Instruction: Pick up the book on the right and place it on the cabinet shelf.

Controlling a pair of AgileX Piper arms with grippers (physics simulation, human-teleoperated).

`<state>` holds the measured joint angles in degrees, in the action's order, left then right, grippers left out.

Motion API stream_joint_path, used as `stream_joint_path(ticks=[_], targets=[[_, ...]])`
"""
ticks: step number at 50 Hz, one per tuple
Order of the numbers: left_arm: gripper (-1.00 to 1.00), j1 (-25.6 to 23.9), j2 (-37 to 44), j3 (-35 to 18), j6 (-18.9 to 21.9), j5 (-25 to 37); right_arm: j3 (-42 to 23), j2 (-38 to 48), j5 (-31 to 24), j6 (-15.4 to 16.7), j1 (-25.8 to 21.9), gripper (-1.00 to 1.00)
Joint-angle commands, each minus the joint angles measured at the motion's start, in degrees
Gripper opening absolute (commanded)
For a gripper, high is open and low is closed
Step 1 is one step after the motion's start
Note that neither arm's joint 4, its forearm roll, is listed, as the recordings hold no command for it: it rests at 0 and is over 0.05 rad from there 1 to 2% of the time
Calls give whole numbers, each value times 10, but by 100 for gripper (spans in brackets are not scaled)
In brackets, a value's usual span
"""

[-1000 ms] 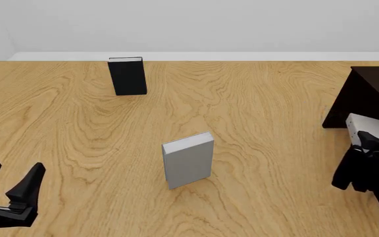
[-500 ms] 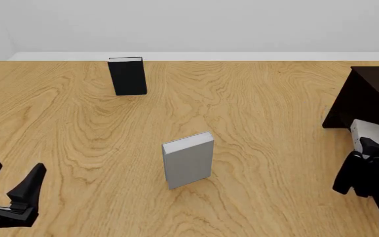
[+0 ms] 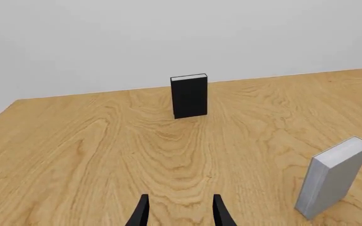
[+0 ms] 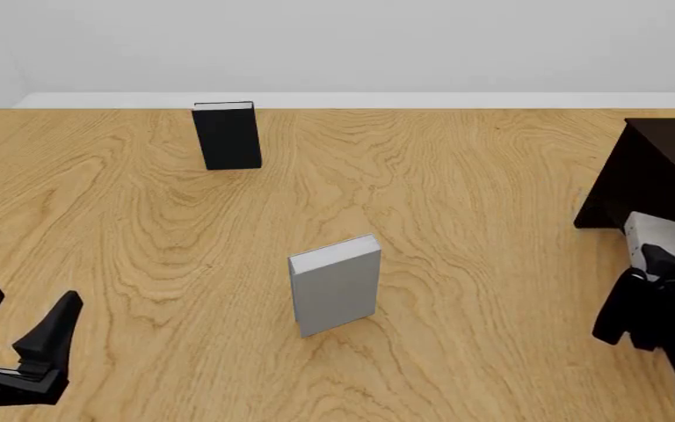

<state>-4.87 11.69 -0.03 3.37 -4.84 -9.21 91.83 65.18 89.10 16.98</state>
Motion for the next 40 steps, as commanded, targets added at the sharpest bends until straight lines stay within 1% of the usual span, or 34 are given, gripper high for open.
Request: stream_joint_path(ticks=[1, 2, 3, 6, 7, 10, 12, 13, 18, 25, 29, 40], targets=[[100, 0, 0, 0, 1, 0, -14, -9, -48, -27, 25, -100], [100, 0, 0, 0, 0, 0, -15, -11, -49, -28, 25, -100], [100, 0, 1, 0, 0, -1, -14, -9, -48, -27, 25, 100], [100, 0, 1, 0, 1, -1, -15, -13, -57, -33, 24, 100], [100, 0, 3, 0, 1, -2, -14, -10, -52, -29, 25, 100], [100, 0, 3, 0, 1, -2, -14, -10, -54, -30, 23, 100], [100, 0, 5, 0, 2, -5, -16, -15, -63, -37, 22, 100], [100, 0, 6, 0, 2, -6, -15, -12, -59, -34, 22, 100], [100, -1, 9, 0, 1, -9, -19, -23, -82, -46, 17, 100], [100, -2, 8, 0, -1, -8, -24, -27, -93, -45, 9, 100], [100, -3, 9, 0, 0, -9, -31, -35, -109, -55, 1, 100], [100, -1, 5, 0, 0, -5, -32, -27, -106, -56, -9, 100]])
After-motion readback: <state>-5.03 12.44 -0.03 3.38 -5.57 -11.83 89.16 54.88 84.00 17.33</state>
